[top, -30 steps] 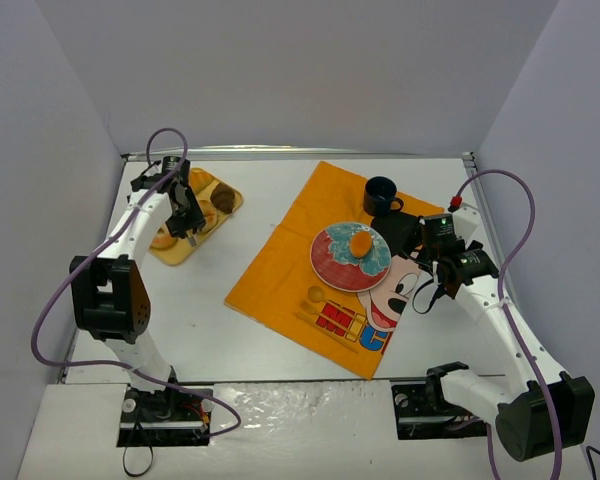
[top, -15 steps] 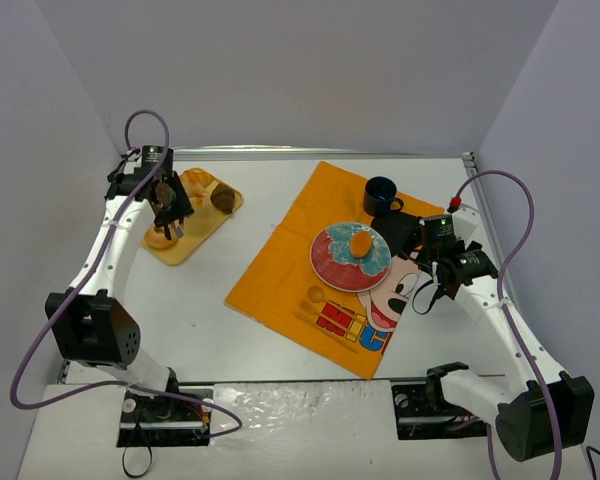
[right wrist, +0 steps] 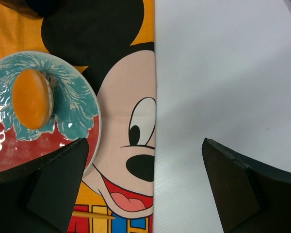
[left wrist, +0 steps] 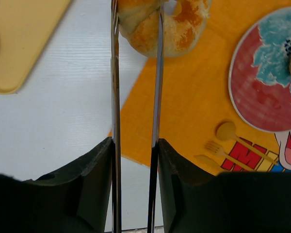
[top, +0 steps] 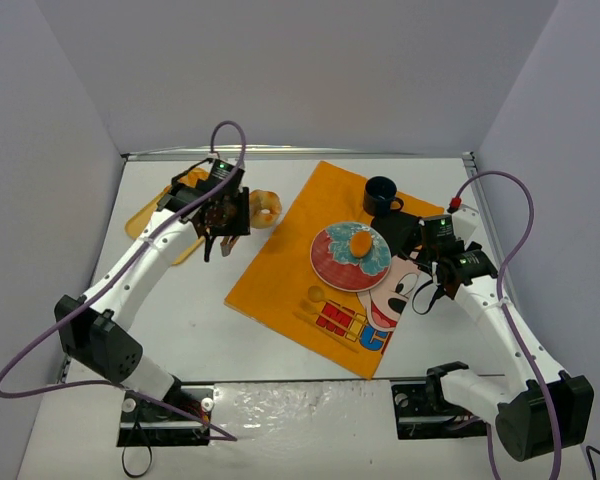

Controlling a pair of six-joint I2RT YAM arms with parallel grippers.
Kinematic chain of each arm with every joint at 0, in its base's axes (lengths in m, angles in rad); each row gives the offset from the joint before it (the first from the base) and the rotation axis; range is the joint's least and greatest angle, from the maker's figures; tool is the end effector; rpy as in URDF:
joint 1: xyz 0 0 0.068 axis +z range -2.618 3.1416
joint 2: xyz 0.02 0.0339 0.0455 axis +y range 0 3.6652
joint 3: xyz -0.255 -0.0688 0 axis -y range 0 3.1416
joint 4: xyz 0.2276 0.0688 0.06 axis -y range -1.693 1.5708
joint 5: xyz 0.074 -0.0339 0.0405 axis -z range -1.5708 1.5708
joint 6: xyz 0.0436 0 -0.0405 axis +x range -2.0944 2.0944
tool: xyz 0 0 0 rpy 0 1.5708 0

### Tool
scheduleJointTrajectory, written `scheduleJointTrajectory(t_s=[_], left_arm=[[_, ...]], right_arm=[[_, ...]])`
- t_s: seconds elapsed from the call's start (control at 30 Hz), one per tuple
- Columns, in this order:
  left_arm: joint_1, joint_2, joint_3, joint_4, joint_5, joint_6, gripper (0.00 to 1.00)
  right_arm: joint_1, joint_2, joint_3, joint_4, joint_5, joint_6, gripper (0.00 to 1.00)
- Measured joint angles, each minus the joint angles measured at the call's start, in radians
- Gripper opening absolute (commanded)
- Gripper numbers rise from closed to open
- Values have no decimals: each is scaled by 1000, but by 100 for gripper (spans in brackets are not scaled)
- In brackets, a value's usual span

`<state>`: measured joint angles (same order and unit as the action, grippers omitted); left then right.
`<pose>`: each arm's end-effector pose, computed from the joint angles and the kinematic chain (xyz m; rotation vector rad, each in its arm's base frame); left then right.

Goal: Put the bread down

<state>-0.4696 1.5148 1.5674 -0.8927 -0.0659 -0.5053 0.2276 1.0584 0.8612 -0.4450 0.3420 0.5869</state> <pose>0.2762 -0.1369 0.3525 -0.0744 2.4407 -0.3663 0.2196 0.0359 0.2811 0.5707 2.0953 0.0861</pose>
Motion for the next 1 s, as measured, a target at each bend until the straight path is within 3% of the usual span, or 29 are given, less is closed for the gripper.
scheduleJointTrajectory(t_s=[0.23,0.43,1.0], left_arm=[[-197,53,69,-11,-40,-5,0],[-292,168,122,-1,-65,-8,0],[-377,326,182,15,-70,-29,0]], right_arm=[[0,-1,-1,0,0,6,100],[0,-12,-1,0,0,10,100],[0,-23,-1,-1,-1,11,100]])
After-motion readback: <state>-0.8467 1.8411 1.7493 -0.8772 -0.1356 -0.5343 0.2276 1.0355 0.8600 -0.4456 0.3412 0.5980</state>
